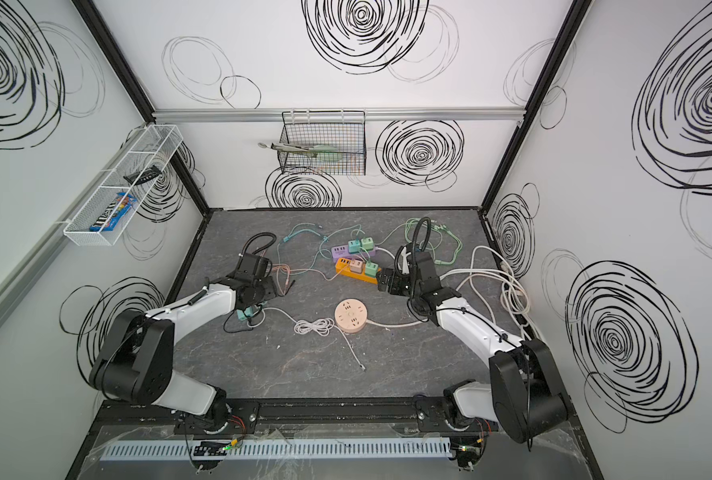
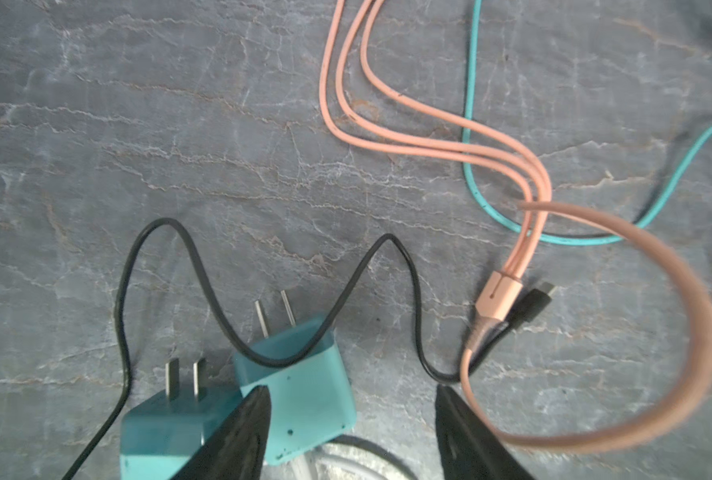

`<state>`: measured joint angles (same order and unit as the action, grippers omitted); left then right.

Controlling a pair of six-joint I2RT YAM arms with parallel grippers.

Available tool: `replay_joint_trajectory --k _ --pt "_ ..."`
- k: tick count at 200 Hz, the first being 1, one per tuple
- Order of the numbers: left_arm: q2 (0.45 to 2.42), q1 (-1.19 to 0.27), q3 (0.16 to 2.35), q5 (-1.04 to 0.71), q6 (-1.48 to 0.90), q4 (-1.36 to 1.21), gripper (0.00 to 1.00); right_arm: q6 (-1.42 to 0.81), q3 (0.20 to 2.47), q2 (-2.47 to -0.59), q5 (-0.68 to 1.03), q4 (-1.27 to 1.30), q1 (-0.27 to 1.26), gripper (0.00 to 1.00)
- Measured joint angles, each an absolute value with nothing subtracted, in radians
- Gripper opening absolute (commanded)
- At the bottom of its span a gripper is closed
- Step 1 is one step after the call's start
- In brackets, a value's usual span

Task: Insert the plug
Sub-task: 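Align and close the left gripper on the teal charger with black cable, then lift the teal charger upward with the left gripper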

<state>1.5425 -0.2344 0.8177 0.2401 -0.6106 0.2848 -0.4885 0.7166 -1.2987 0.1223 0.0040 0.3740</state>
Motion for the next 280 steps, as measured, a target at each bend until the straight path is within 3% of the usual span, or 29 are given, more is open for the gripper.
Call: replay_joint_trajectory --k 121,137,196,251,280 --pt "1.658 -0.175 0.814 0.259 -0.635 0.249 0.68 -0.488 0.747 -1.347 0.125 0.0 0.375 0.97" --pt "1.661 -0.175 0.814 0.258 -0.632 0.241 0.57 -0.488 0.755 -1.351 0.126 -0.004 0.375 0.97" --pt "1.647 -0.175 0.802 0.239 -0.629 0.205 0.0 -0.488 0.757 -1.351 0.129 -0.01 0.375 0.97" --pt "1.275 -0.183 0.749 0.215 -0.601 0.219 0.0 -0.456 0.762 -1.347 0.153 -0.001 0.399 0.97" --pt "1.091 -0.182 0.852 0.189 -0.549 0.271 0.0 -0.421 0.762 -1.332 0.152 0.03 0.445 0.97"
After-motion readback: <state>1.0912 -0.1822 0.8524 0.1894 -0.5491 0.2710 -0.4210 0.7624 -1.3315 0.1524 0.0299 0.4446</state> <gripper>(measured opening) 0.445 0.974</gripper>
